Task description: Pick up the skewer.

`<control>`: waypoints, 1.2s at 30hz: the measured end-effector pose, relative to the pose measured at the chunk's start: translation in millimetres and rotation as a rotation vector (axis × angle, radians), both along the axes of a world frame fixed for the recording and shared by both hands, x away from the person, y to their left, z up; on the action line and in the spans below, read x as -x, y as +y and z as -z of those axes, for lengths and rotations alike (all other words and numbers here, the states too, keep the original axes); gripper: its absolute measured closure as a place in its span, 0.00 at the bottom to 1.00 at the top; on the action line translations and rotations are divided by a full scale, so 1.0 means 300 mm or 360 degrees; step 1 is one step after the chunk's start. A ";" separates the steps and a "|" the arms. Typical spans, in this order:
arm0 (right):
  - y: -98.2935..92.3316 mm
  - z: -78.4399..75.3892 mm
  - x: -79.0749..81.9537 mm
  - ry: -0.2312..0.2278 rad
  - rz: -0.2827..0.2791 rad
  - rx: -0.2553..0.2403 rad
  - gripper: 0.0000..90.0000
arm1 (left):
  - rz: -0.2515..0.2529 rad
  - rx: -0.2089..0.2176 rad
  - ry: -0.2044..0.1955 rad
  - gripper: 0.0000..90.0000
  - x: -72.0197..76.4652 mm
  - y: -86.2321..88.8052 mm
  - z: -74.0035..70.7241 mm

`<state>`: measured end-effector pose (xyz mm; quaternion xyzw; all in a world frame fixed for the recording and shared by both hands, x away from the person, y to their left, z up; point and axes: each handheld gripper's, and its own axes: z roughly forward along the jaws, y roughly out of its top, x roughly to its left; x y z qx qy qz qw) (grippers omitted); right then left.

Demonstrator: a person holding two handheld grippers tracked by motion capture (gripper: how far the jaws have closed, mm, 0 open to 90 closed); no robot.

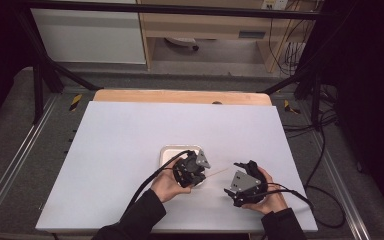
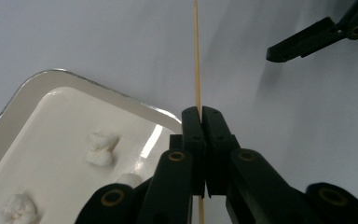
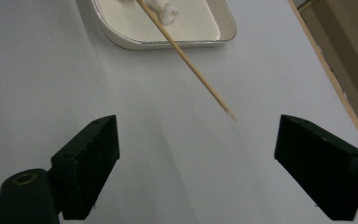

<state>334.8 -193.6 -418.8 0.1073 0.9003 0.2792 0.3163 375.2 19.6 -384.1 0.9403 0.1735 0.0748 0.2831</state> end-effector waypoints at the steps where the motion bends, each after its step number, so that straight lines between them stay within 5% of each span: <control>1: 0.001 0.002 0.001 -0.0008 -0.0014 0.0009 0.18 | 0.0011 -0.0014 -0.0004 0.99 0.000 -0.008 -0.001; 13: 0.006 0.019 0.007 -0.0162 -0.0203 0.0111 0.43 | 0.0073 -0.0042 0.0000 0.99 0.010 -0.074 -0.007; 23: 0.008 0.023 0.011 -0.0292 -0.0330 0.0275 0.64 | 0.0112 -0.0082 0.0007 0.99 0.016 -0.110 -0.011; 36: 0.015 0.044 0.013 -0.0316 -0.0459 0.0412 0.84 | 0.0159 -0.0122 0.0011 0.99 0.019 -0.147 -0.011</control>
